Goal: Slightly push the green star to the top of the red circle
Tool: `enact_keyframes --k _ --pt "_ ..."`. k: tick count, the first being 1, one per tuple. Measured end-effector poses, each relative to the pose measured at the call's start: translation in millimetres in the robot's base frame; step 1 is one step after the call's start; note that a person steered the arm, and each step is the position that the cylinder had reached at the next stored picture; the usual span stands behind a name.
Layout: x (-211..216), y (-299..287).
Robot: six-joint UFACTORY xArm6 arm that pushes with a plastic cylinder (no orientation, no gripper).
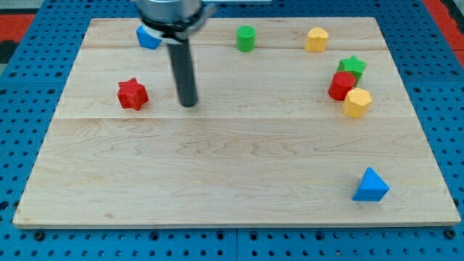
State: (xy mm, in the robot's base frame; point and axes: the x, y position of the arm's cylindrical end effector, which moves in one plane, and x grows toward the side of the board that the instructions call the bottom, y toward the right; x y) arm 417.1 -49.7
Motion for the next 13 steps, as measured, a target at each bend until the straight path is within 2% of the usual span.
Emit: enact_keyframes --k 2,3,4,5,6,7,10,12,13 --pt "28 88" --pt "44 168" --pt "41 281" --pt "23 330" --pt "1 292" --pt "1 276" --pt "-6 268" --pt "-50 292" --pt "-61 263"
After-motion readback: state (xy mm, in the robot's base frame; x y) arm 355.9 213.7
